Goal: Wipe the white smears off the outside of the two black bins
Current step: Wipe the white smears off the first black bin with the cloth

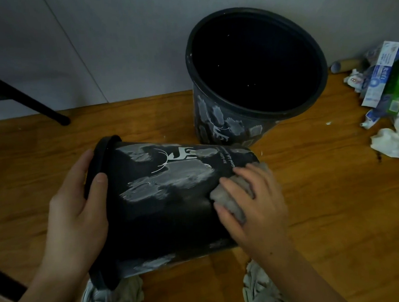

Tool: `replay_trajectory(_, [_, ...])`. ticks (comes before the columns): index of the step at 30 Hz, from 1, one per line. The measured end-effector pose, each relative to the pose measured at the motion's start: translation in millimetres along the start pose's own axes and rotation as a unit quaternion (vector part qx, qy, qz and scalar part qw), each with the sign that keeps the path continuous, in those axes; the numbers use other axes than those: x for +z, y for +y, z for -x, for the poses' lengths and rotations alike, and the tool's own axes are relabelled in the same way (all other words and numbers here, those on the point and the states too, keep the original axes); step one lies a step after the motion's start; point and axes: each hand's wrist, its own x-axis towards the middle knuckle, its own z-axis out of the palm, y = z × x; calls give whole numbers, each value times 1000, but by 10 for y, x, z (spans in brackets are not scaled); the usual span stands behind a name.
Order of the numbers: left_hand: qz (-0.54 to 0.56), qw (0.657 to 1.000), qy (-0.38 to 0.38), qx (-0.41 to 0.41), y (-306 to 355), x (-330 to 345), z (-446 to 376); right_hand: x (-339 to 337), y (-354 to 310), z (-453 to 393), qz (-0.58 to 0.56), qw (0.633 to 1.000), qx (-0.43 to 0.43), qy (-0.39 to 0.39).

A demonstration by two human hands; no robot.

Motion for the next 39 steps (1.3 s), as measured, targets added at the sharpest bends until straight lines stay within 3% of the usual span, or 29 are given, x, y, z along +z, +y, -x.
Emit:
replay_trajectory(3, [0, 1000, 4, 27, -168, 1, 14, -27, 155, -24, -10, 998, 63, 9])
replay_trajectory(8, [8, 1000, 5, 22, -196, 21, 31, -44, 167, -27, -9, 999, 53, -4])
replay_trajectory(16, [46, 996, -10, -80, -146, 17, -245, -35, 197, -62, 6, 999, 28, 20])
replay_trajectory(21, [-12, 999, -36, -29, 6, 26, -266, -93, 238, 84, -4, 1000, -15, 9])
replay_trajectory(25, [-28, 999, -24, -13, 3, 28, -208, -92, 211, -182, 30, 997, 69, -7])
replay_trajectory(31, [-35, 999, -11, -3, -10, 43, -220, -103, 100, 27, 15, 998, -52, -34])
replay_trajectory(36, [-29, 1000, -10, 4, -44, 36, -193, -118, 201, -141, 49, 995, 84, -11])
replay_trajectory(39, [-23, 1000, -6, 1, -51, 42, -192, -72, 46, -97, 37, 999, 21, -30])
